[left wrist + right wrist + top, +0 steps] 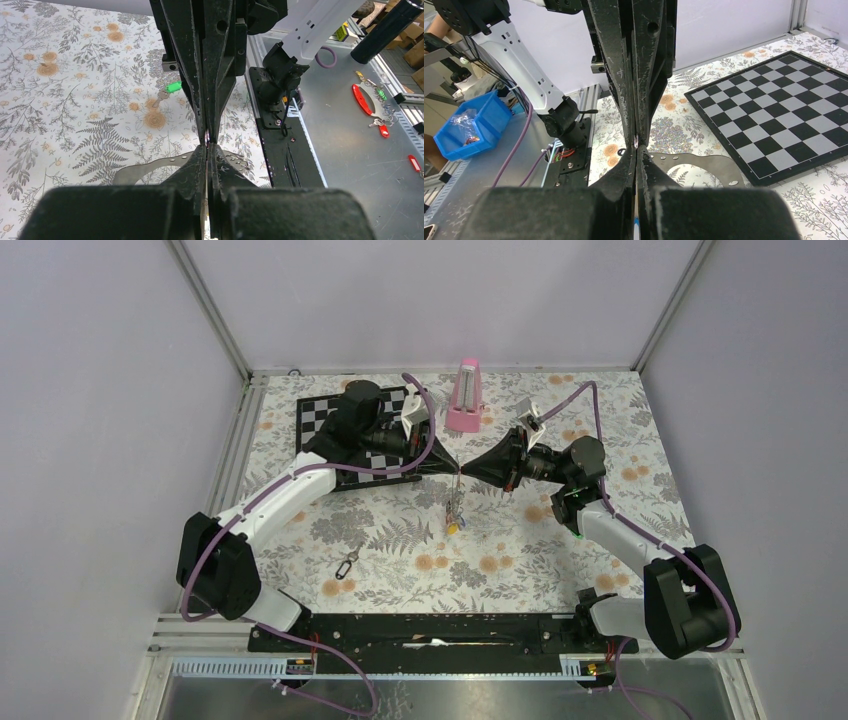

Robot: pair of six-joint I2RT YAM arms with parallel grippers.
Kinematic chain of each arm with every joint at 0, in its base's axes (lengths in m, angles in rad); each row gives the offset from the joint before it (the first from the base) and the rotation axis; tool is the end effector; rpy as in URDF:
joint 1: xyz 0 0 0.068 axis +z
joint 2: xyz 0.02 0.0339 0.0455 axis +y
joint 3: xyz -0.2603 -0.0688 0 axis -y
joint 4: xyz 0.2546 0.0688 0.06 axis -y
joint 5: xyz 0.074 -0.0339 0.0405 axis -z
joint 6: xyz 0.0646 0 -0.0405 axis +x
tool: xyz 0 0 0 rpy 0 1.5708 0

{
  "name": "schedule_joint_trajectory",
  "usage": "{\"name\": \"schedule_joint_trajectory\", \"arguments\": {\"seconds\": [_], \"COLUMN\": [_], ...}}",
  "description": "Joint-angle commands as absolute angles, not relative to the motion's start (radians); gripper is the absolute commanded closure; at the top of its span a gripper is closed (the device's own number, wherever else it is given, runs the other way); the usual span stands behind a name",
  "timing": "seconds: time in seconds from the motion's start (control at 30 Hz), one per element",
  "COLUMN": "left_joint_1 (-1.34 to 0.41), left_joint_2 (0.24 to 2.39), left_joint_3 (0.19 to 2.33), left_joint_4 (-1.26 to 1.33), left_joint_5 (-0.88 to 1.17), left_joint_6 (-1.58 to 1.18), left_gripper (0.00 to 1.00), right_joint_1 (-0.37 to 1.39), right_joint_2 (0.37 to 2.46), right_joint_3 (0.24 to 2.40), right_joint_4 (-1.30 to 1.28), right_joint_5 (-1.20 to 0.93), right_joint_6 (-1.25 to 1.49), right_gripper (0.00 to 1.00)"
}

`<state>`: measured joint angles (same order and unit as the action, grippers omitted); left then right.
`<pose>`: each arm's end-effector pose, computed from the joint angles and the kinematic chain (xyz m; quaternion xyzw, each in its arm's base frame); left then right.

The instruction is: Put the keys on the keyring

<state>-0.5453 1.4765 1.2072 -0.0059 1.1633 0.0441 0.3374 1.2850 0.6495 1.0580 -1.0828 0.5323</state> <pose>0.2708 -0.2337 0.3357 0.5108 0.5413 -0.5495 0.3798 0.2474 0.1473 0.3032 -0.3854 0.5053 0.5570 0.5347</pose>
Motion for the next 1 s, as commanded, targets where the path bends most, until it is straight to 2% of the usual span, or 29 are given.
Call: {"name": "schedule_joint_trajectory", "arguments": {"seconds": [0.0,0.1,0.17,0.2,0.3,0.33,0.4,0.63,0.97], "left_joint_1": [-0.557,-0.557,-0.561,-0.568,-0.6,-0.612,-0.632,-0.69,-0.715], "left_joint_2": [1.483,1.479,1.48,1.48,1.487,1.492,1.502,1.526,1.551], "left_joint_3": [1.229,1.25,1.302,1.332,1.419,1.444,1.495,1.565,1.58], "left_joint_4": [0.018,-0.076,-0.214,-0.294,-0.492,-0.545,-0.625,-0.718,-0.718], "left_joint_5": [1.2,1.172,1.113,1.07,0.923,0.886,0.828,0.724,0.725], "left_joint_6": [0.049,0.114,0.219,0.278,0.43,0.461,0.5,0.528,0.511], "left_gripper": [1.0,1.0,1.0,1.0,1.0,1.0,1.0,1.0,1.0], "right_joint_1": [0.33,0.329,0.324,0.319,0.313,0.314,0.313,0.313,0.34], "right_joint_2": [1.272,1.27,1.257,1.248,1.223,1.217,1.212,1.207,1.211], "right_joint_3": [0.654,0.653,0.653,0.657,0.691,0.704,0.721,0.722,0.718], "right_joint_4": [1.127,1.121,1.097,1.062,0.875,0.804,0.685,0.592,0.595], "right_joint_5": [-1.056,-1.055,-1.059,-1.06,-1.076,-1.082,-1.092,-1.129,-1.167], "right_joint_6": [0.532,0.524,0.488,0.458,0.306,0.243,0.137,0.03,0.044], "right_gripper": [1.0,0.99,0.87,0.77,0.59,0.54,0.5,0.48,0.54]}}
